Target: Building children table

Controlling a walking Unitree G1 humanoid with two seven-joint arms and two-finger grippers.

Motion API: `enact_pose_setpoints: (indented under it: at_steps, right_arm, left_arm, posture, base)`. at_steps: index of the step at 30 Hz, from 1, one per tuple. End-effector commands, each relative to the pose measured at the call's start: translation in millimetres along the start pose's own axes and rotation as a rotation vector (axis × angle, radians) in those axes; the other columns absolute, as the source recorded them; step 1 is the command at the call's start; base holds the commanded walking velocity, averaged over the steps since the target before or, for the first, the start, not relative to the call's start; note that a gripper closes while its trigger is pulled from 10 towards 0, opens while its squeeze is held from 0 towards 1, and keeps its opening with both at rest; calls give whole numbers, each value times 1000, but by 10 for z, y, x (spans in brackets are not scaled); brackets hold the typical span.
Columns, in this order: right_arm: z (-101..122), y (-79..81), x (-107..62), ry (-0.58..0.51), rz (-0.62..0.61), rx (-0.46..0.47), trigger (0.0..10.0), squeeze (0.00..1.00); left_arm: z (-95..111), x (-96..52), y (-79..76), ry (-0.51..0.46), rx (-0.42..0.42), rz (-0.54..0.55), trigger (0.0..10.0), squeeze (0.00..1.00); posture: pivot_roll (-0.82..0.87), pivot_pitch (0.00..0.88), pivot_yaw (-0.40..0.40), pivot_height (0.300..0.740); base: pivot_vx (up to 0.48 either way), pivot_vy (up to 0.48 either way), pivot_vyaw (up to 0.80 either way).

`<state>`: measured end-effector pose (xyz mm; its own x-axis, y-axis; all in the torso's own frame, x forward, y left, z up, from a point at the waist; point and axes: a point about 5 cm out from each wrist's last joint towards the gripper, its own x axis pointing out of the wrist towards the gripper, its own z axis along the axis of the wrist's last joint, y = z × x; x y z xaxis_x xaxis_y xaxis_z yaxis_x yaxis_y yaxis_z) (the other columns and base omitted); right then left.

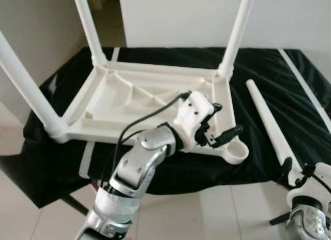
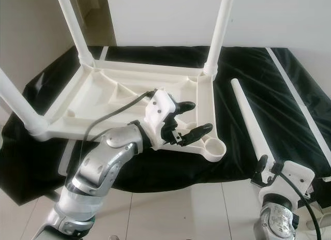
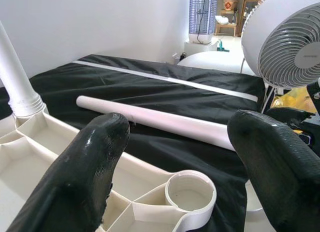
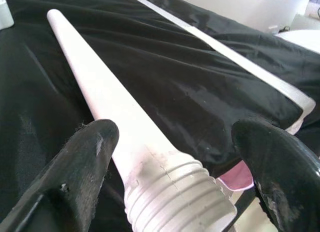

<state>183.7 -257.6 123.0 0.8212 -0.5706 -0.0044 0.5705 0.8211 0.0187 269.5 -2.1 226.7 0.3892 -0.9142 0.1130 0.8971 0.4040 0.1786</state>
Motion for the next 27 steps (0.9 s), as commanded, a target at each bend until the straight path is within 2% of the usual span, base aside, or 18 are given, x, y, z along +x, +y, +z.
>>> enact_pose_setpoints:
  at_steps: [1,11,17,21,27]
  right_arm:
    - [-65,-17,-12,32,0,15,10000,0]
    - [-133,-20,-12,69,30,42,10000,0]
    - [-206,13,-7,114,82,107,10000,0]
    - [-241,50,-3,141,115,191,10000,0]
    - [-278,75,6,164,133,221,10000,0]
  left_arm:
    - [25,-9,-15,-7,1,7,10000,0]
    - [30,-7,-21,-8,-1,7,10000,0]
    - [32,-4,-19,-7,-3,8,10000,0]
    - [33,-1,-15,-7,-4,9,10000,0]
    - [36,-1,-11,-8,-4,9,10000,0]
  posture:
    - [-93,79,-1,740]
    - [-93,81,-1,740]
    - [-93,83,-1,740]
    - [-91,81,-1,740]
    - [-90,80,1,740]
  base:
    - [0,0,0]
    - [0,0,0]
    - [0,0,0]
    - [0,0,0]
    - [0,0,0]
